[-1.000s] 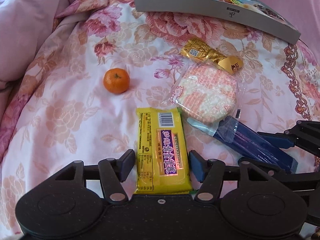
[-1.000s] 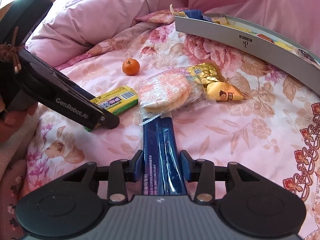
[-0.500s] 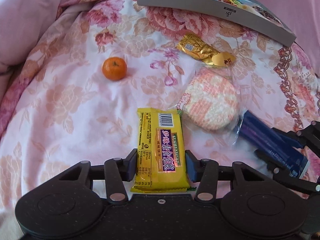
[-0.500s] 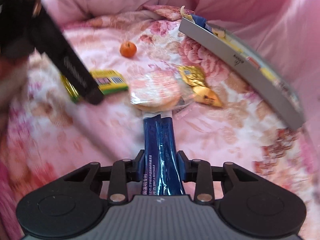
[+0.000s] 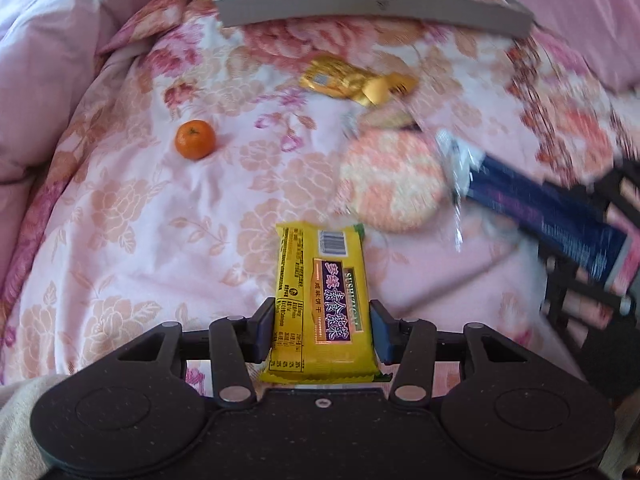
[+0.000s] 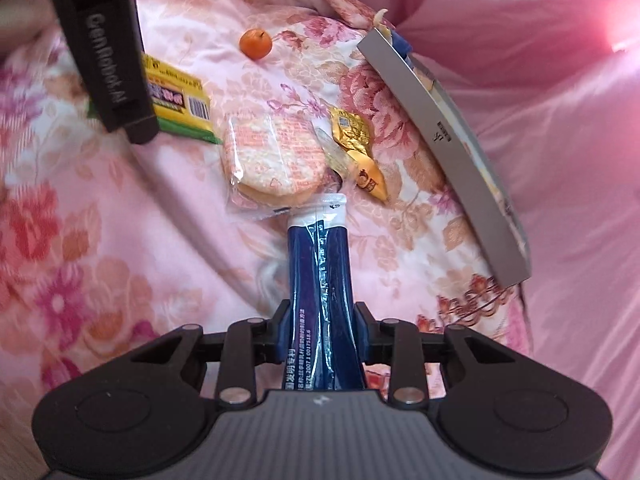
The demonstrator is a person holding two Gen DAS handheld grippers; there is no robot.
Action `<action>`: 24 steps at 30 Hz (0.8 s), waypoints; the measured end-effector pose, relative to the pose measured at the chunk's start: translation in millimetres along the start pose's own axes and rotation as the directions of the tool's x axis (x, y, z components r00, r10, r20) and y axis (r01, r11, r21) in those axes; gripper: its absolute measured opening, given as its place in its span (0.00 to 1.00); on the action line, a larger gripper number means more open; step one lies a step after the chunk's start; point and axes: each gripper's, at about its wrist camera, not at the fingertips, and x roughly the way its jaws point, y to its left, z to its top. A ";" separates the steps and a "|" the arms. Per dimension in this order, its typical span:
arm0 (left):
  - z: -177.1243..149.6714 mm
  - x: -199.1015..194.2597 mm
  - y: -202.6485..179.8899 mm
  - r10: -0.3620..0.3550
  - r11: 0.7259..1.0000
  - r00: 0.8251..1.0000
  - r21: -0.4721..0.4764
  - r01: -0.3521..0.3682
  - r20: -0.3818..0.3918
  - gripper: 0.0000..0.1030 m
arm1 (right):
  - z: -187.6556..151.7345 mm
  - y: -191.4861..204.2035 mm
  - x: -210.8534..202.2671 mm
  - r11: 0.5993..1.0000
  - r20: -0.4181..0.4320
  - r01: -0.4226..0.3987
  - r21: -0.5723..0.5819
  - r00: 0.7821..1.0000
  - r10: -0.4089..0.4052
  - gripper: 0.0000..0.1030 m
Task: Organize snacks
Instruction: 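Lift the yellow bar and blue stick packet with both grippers toward the tray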
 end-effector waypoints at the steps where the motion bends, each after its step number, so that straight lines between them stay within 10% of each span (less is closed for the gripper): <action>1: -1.3 1.3 -1.3 -0.001 1.000 1.000 0.013 0.001 -0.003 0.48 | -0.4 1.3 1.0 1.000 -0.003 0.008 -0.008 1.000 -0.008 0.33; 24: 1.8 -2.0 17.9 -0.084 0.990 0.996 -0.116 0.086 0.019 0.48 | -5.5 -12.2 7.7 0.991 0.010 0.135 0.020 0.991 -0.135 0.32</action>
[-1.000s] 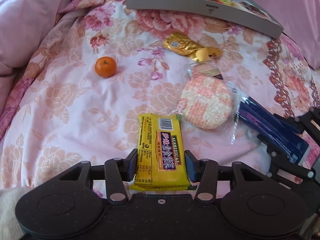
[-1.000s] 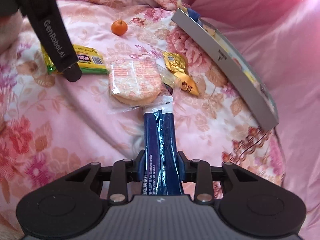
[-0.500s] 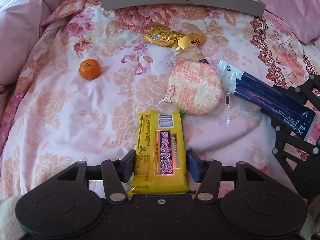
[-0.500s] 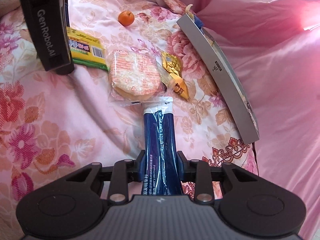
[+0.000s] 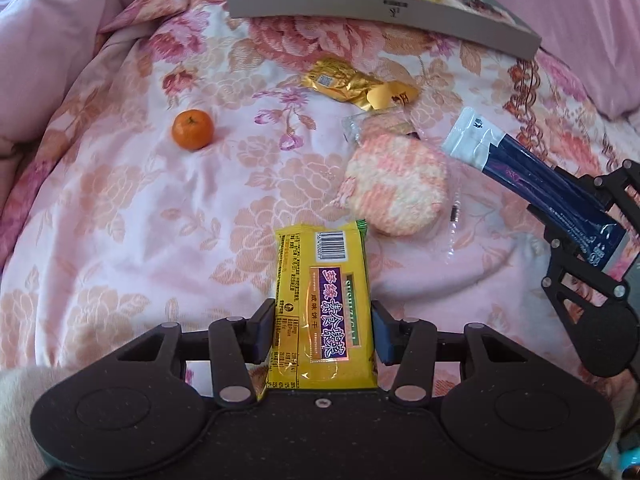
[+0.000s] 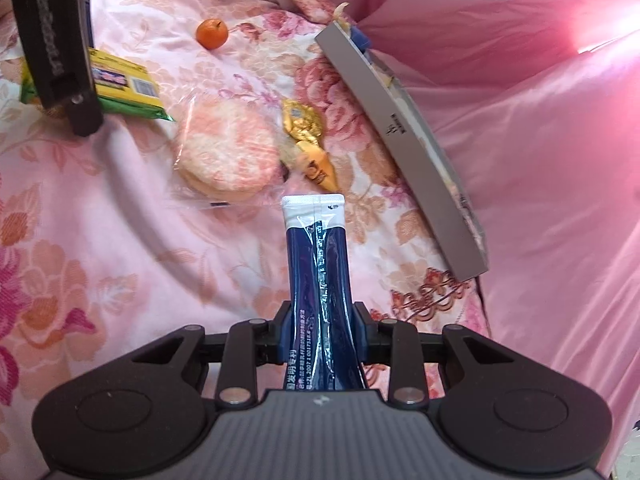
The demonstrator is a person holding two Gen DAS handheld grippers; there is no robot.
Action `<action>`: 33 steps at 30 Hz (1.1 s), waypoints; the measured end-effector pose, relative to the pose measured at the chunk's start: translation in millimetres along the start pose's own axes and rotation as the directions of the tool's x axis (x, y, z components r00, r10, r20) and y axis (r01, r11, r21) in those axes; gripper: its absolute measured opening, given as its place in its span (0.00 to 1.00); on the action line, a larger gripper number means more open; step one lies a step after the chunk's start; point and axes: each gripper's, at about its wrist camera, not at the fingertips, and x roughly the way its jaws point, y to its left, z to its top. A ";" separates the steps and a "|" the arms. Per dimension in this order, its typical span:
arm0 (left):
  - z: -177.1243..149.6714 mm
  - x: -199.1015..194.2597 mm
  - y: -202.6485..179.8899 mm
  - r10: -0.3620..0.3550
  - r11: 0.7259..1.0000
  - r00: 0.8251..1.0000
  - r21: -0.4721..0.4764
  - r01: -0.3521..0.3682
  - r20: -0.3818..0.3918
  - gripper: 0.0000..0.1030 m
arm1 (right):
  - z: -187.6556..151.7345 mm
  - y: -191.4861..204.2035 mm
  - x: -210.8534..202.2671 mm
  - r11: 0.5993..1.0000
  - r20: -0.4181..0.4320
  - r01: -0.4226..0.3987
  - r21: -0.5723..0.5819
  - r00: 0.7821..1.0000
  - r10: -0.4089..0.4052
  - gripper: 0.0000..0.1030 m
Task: Organize snacks
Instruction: 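Lift the yellow bar and blue stick packet with both grippers toward the tray, then lower both packets into the tray and open both grippers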
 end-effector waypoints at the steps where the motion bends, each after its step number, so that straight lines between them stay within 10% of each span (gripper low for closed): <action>1: -0.9 -3.0 0.9 -0.002 1.000 1.000 -0.012 0.002 0.005 0.48 | 0.1 -0.9 -1.0 1.000 0.008 0.009 -0.001 1.000 -0.009 0.32; 14: 10.7 -43.8 -4.9 0.057 0.998 0.965 -0.043 -0.047 0.256 0.49 | 7.2 -17.3 -18.3 0.986 0.191 0.133 0.103 0.970 -0.151 0.32; 33: 172.3 -23.9 -46.8 0.098 0.991 0.888 -0.122 -0.048 0.449 0.49 | 49.0 -113.5 33.3 0.887 0.337 0.103 0.450 0.900 -0.276 0.32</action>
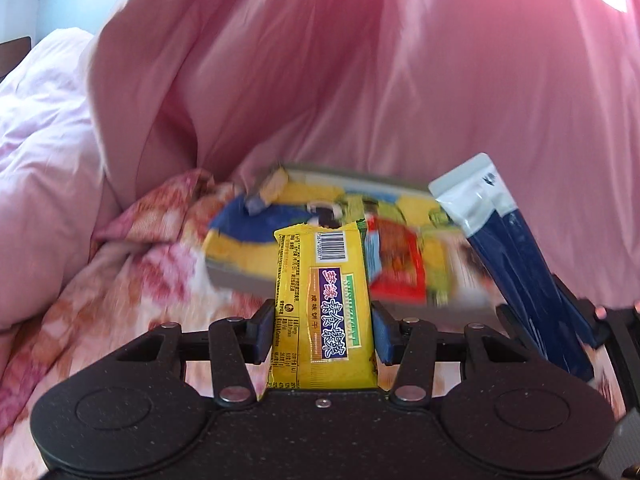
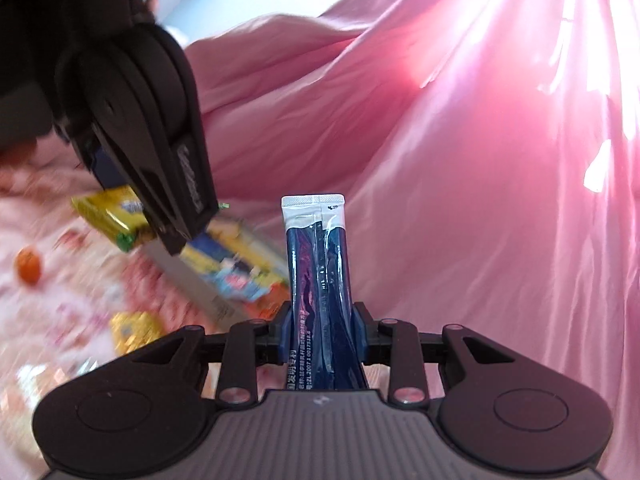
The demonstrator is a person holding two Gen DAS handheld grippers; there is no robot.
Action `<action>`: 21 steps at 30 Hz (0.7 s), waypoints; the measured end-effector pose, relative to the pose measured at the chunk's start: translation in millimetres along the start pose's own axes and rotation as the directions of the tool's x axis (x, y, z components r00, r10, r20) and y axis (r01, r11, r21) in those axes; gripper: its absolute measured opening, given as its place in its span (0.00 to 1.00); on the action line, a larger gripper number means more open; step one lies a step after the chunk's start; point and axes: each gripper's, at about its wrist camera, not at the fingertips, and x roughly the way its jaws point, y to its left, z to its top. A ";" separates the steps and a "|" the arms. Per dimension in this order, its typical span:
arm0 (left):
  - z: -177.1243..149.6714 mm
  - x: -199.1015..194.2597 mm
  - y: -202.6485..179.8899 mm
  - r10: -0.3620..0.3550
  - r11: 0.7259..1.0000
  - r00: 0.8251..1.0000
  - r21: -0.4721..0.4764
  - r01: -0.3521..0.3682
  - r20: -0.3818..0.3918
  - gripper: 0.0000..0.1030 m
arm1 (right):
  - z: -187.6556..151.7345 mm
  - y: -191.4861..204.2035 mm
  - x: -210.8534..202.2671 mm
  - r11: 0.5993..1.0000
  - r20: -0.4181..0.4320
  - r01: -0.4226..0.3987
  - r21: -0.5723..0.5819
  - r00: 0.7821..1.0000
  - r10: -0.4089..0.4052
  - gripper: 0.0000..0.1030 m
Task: Organize snacks
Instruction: 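Lower both packets into the tray and open both grippers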
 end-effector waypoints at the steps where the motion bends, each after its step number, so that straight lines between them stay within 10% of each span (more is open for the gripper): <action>1: 6.5 7.1 -2.1 0.004 1.000 1.000 -0.007 -0.004 0.005 0.49 | 0.8 -2.5 6.5 1.000 0.009 0.006 0.009 1.000 -0.006 0.32; 21: 50.8 133.2 -7.5 0.099 0.994 0.988 -0.043 -0.105 -0.116 0.49 | -13.9 -20.3 107.1 0.995 -0.003 0.014 0.100 1.000 -0.014 0.33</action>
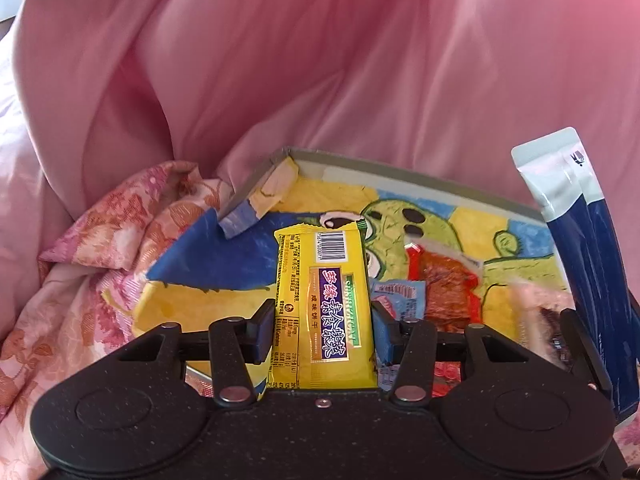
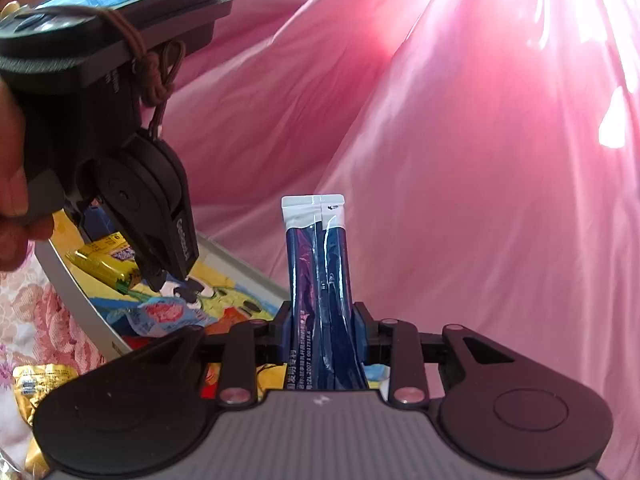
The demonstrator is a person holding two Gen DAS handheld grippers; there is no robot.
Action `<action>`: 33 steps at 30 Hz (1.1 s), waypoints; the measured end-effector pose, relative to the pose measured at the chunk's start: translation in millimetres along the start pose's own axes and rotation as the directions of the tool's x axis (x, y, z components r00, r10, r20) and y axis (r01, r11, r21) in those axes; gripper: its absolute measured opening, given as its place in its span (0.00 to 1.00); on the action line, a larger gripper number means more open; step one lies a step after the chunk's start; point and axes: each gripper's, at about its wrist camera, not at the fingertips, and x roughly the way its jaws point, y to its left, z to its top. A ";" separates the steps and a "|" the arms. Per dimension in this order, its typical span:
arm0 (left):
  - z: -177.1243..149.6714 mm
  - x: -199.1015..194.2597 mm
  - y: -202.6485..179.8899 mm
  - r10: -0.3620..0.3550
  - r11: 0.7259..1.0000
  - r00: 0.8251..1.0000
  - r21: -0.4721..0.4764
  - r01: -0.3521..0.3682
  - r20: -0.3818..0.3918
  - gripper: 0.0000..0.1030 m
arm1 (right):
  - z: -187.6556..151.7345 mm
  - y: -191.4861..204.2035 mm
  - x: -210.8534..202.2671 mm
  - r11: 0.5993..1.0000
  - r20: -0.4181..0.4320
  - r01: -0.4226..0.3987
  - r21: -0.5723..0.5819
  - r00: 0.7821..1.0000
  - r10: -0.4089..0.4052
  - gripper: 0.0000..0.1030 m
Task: Organize snacks
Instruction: 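Lower both packets into the tray and open both grippers, then pull both tools back from the tray toward the bedspread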
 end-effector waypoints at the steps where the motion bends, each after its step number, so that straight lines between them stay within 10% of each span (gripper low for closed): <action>1: -0.3 4.5 1.0 0.003 1.000 1.000 0.000 -0.003 -0.006 0.49 | -1.4 2.5 3.3 1.000 -0.007 -0.002 0.000 1.000 0.002 0.33; 21: 4.0 25.1 5.0 0.044 0.999 0.999 0.009 -0.044 -0.026 0.60 | -19.6 -1.6 42.7 0.991 -0.132 -0.075 0.115 0.987 0.090 0.40; 33: 10.8 -15.4 22.2 -0.013 0.999 0.998 -0.047 0.017 0.068 0.85 | -1.3 -17.8 20.5 0.981 -0.084 -0.085 0.176 0.991 0.101 0.88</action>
